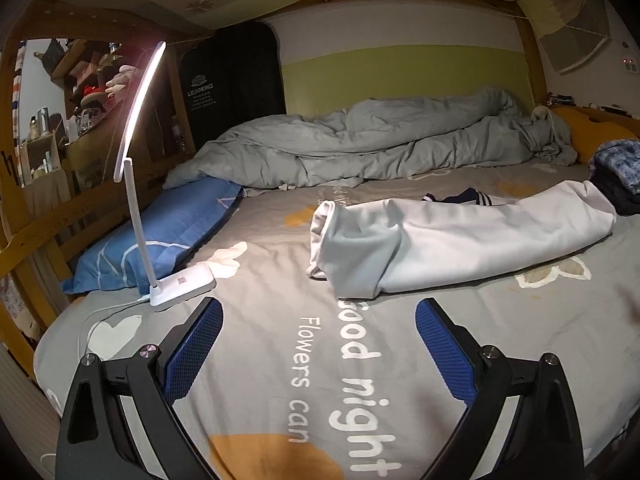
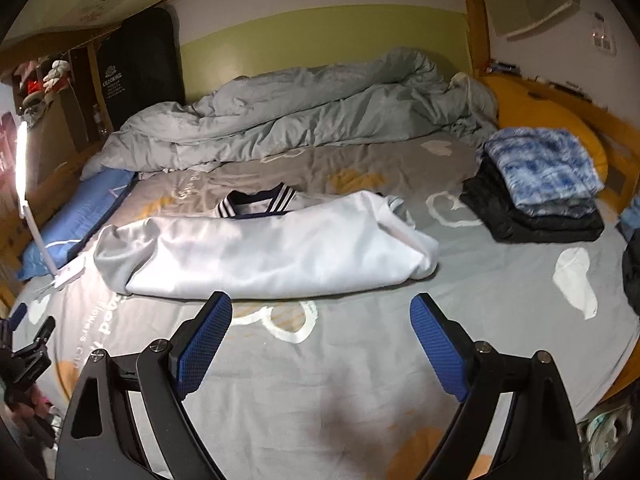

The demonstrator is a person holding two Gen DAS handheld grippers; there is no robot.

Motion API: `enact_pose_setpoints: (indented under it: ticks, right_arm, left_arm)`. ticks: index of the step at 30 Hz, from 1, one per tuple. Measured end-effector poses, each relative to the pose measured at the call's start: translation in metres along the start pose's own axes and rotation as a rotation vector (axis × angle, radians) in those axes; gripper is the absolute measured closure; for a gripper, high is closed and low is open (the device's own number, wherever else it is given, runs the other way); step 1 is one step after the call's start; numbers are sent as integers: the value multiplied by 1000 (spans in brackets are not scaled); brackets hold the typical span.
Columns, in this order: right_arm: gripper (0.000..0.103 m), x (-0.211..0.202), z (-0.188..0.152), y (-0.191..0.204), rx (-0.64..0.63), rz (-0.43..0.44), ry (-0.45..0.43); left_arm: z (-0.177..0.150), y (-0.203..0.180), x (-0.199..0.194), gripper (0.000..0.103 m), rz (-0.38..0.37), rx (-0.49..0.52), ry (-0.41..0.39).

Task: Fold large clothes

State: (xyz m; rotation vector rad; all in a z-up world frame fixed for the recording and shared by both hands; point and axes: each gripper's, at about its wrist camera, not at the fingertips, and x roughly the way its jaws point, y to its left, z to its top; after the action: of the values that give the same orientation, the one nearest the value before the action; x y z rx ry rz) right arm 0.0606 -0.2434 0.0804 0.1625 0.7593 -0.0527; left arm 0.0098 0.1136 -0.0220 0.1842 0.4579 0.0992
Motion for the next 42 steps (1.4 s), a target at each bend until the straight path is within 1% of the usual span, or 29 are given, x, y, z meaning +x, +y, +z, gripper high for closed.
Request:
enact_pose_setpoints:
  ticks: [4,10,15,17,20,22,23,25,26,28,30,31,33,34,37,41,42]
  right_arm:
    - [13,0,0,-11,37,0,-13]
    - [13,5,-6,-31,114,37,31]
    - [13,-3,-6,-41,96,-24,6]
    - [13,-4,-5,-45,133,-10,10]
    - [13,-5,-2,-44,184,38,18]
    - [13,-4,-2,-32,162,40,17]
    - [13,-4,-2,-24,135,41,20]
    - [13,-4,-3,-11,91,31,16]
    - [13,-5,-4,-5,73,23,7]
    - [13,-8,-4,5,43,22,-6]
    - [13,-12,-4,11,17,12,-22]
    - [13,-14,-4,12,11,-3,-35]
    - [13,-18,-3,11,13,-24,-56]
    - [13,-18,-4,9,19,-28,-61]
    - [13,-14,-7,0,28,-51,-44]
    - [13,-6,-12,-16,34,-91,-18]
    - [13,-5,-13,-19,37,-94,-10]
  left_arm:
    - [-3,-10,2,5,-26,-2,9]
    - [-12,-35,2,5,-65,39,12]
    - [-7,-54,8,5,-97,65,24]
    - [-9,-60,0,5,-99,114,5]
    - [-19,-65,-13,5,-67,217,-18]
    - [-24,-63,-20,5,-35,259,-30]
    - [-26,-62,-22,5,-37,260,-29]
    - [-28,-58,-23,5,-64,258,3]
    - [-29,-56,-25,5,-57,264,7]
    - [-30,-54,-31,5,-43,278,-10]
    - [-28,-54,-34,5,-62,269,-11]
    - [-26,-54,-33,5,-76,249,2]
    - [-24,-56,-32,5,-106,221,16]
    - [-24,-59,-32,5,-109,227,15]
    - [-25,-67,-36,5,-77,280,-24]
    - [-29,-76,-38,5,-89,314,-65]
    - [-33,-80,-36,5,-80,334,-75]
